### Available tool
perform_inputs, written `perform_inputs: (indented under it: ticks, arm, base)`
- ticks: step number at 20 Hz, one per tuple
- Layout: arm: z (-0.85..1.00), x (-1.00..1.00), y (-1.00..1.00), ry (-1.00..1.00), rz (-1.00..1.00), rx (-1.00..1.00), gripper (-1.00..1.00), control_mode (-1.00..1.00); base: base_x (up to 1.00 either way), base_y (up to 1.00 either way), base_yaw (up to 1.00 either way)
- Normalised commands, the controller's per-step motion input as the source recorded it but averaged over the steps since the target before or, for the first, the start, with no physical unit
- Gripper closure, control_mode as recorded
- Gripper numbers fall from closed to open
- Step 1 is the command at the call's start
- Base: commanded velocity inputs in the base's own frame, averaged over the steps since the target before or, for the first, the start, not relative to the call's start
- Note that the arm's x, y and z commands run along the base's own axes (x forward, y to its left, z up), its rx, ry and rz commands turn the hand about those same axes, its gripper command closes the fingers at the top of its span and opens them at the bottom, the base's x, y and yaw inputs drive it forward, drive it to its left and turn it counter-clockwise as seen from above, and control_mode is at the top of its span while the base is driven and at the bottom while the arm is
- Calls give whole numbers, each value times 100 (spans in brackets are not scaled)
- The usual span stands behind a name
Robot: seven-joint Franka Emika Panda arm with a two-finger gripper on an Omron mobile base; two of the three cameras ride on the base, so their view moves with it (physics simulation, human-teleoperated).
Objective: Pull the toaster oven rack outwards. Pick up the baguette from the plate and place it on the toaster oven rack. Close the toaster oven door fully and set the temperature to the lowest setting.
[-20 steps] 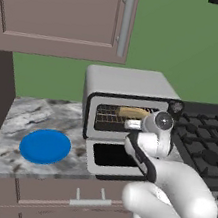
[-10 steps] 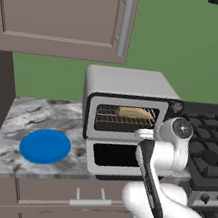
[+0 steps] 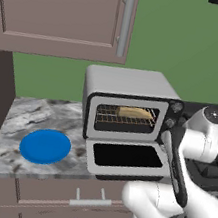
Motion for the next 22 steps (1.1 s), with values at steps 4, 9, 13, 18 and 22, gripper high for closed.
perform_inputs:
  ticks: [4,9,13,18,22]
  arm:
    - [-11,-44,-91,20,17,2,-100,-100]
    - [-39,-48,-65,4,38,2,-100,-100]
    - [-42,-24,-39,0,62,6,-100,-100]
    - [-22,3,-12,-5,43,5,-100,-100]
    - [-19,12,1,-18,34,0,-100,-100]
  base:
    - [0,0,0]
    - [0,0,0]
    - [0,0,0]
    - [0,0,0]
    - [0,0,0]
